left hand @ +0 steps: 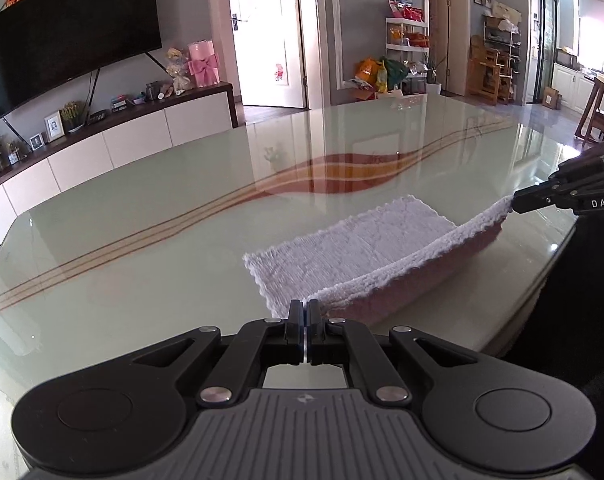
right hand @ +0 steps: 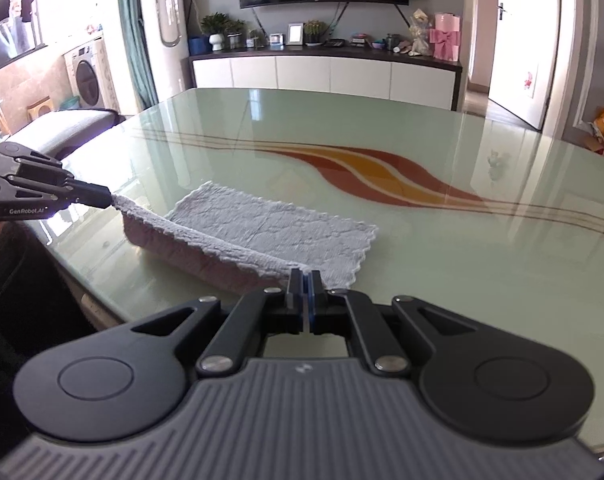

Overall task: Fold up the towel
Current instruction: 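Lift both held corners and fold the towel over onto itself, then lower the held edge onto the towel's opposite edge with both grippers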

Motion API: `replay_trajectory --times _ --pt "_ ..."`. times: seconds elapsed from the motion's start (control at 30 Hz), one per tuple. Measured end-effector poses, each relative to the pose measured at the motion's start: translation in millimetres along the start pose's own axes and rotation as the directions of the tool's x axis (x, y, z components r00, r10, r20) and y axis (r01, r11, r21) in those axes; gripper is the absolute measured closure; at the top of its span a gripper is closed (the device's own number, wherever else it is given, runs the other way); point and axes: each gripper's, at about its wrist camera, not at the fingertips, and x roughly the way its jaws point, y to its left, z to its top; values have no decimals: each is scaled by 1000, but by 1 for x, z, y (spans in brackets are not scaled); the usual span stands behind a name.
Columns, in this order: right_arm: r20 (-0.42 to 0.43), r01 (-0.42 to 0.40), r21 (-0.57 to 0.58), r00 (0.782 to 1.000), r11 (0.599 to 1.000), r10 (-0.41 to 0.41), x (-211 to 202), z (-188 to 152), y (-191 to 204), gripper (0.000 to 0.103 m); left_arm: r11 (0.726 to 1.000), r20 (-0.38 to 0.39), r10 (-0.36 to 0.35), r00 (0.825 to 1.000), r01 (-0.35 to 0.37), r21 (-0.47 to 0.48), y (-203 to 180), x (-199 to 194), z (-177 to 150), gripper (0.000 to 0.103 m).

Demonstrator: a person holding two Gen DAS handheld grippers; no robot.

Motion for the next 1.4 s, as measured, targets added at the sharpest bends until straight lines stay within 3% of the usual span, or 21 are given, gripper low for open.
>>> replay_trajectory --times 0.57,1.4 --pt "21 43 32 999 999 -44 32 21 -10 101 998 2 48 999 -48 28 9 36 28 102" --pt "-82 62 103 995 993 -54 77 14 -21 100 998 -88 53 995 -50 35 23 94 37 102"
